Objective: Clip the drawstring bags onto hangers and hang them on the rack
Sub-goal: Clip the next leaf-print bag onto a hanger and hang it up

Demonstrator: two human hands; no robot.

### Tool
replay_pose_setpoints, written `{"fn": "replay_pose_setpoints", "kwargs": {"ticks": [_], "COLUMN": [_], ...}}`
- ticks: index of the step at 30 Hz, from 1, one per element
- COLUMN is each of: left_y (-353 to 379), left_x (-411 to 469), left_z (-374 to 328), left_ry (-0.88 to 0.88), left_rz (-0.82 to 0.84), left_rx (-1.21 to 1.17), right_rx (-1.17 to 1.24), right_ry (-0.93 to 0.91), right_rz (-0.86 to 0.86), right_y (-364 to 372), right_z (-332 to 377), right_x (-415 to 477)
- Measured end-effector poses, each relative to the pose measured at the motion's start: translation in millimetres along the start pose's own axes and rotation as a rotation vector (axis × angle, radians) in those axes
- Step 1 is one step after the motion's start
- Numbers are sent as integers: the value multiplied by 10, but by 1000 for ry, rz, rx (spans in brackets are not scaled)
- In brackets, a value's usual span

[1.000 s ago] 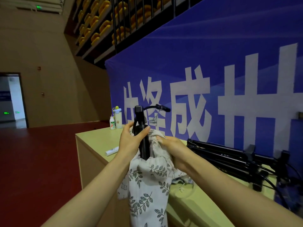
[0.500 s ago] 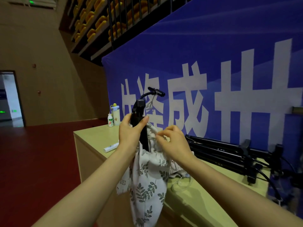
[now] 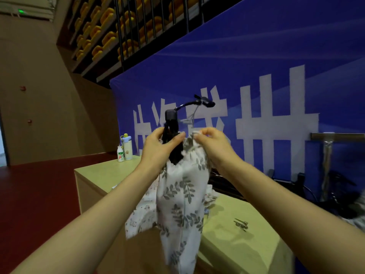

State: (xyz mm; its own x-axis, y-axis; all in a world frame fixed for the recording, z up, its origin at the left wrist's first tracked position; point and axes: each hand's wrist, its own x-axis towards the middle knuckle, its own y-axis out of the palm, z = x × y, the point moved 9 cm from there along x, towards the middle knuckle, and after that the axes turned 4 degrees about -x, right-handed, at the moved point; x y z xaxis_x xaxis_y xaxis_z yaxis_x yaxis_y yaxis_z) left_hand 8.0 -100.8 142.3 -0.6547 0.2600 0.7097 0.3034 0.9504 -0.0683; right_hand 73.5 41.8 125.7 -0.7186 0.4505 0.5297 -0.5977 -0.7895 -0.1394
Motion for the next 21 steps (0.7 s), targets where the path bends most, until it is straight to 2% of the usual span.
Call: {"fn": "replay_pose_setpoints", "kwargs": {"ticks": [3,6,9,11,14,18,21], "left_y": [352,824,1412,1663,2280,3105,3634], "left_x": [-40,-103,-320,-425,-757,-1162,-1336], "left_z": [-367,-593,-678,-642,-572,-414,-316], "left_ry": [24,-105,-354,-483,-697,-931,-953], "left_rz": [93,229,473,544,585,521,503], "left_rx": [-72,-244,-663,-914,-897,-780,-710], "right_rx": [188,284,339,350,266,143,51], "right_ry": [-41,-31,39,139,272,419,413], "right_rz": [-25,-76,-137,-155,-209,-190,-221], "right_y": [-272,-692,-1240,-1490,-2033,-2594,-3095], "right_z": [352,510,464,324,29,-310,-452], "right_x": [-43,-142,-273,-349,-557,-932,-1125]}}
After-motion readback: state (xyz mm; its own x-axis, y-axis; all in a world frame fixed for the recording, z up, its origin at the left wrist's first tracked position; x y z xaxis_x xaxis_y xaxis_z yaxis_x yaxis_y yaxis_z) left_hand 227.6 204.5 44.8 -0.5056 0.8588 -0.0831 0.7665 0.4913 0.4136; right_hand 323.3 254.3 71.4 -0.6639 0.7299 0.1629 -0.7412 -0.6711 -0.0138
